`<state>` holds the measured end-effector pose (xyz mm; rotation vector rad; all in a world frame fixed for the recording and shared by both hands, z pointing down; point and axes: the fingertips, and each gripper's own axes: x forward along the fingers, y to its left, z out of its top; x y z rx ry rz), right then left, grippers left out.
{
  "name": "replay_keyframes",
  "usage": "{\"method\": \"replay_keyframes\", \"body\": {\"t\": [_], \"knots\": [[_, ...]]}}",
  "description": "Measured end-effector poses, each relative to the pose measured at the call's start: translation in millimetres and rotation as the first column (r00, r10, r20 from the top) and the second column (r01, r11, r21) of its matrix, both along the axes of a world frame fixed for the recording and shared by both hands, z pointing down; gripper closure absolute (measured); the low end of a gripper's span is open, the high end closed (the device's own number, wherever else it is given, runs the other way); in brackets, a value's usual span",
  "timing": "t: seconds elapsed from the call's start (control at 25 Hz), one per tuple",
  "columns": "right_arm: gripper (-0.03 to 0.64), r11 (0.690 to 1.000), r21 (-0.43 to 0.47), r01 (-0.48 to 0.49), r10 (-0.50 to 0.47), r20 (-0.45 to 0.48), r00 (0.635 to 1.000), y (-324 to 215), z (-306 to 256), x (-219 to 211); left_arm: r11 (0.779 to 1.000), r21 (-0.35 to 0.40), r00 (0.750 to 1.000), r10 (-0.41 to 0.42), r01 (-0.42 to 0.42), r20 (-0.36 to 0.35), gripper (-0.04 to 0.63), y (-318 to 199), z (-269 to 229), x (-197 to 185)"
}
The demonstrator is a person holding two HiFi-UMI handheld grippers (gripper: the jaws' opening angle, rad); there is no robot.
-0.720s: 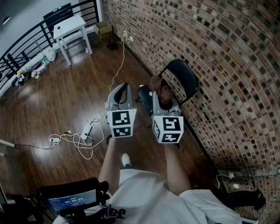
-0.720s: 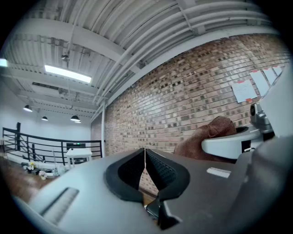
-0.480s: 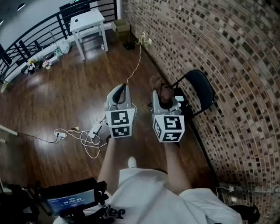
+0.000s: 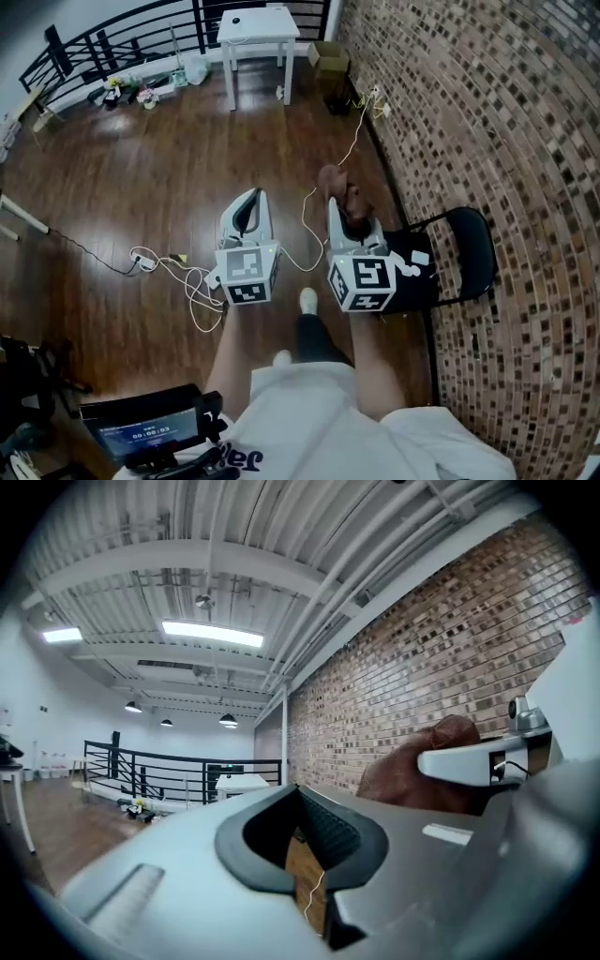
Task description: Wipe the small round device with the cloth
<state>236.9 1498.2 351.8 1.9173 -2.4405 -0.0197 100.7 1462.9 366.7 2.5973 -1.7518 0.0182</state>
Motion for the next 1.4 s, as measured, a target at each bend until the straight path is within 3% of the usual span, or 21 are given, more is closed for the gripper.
{"method": "replay_keyframes", "body": {"t": [0.2,0.48,0.72,1.04,1.2,1.4], "knots": [[0.592,0.997,0.011,0.077,-0.076,-0.03,0.997,-87,4,-15,0.996,-0.005,0.996,-0.093,0.093,-0.014,0.594,-77,-6,-18],[0.592,0.983,0.06,0.175,-0.175,-0.02,0.984,-231,-27,-1,0.983,0.055,0.985,-0.173,0.173,0.001,0.594,-210,-35,-2],[0.592,0.972,0.071,0.225,-0.222,-0.037,0.974,-317,-36,5,0.976,0.056,0.978,-0.21,0.21,-0.006,0.594,-280,-44,0],[0.592,0.955,0.03,0.296,-0.296,0.003,0.955,-408,-5,-48,0.966,0.031,0.965,-0.259,0.259,0.029,0.594,-376,-18,-41],[0.592,0.942,0.052,0.332,-0.333,0.004,0.943,-480,-2,-82,0.964,0.027,0.965,-0.263,0.263,0.001,0.594,-455,-11,-71],[0.592,0.95,0.029,0.31,-0.31,-0.002,0.951,-583,-8,-136,0.968,0.03,0.968,-0.246,0.247,-0.038,0.594,-547,-19,-123]]}}
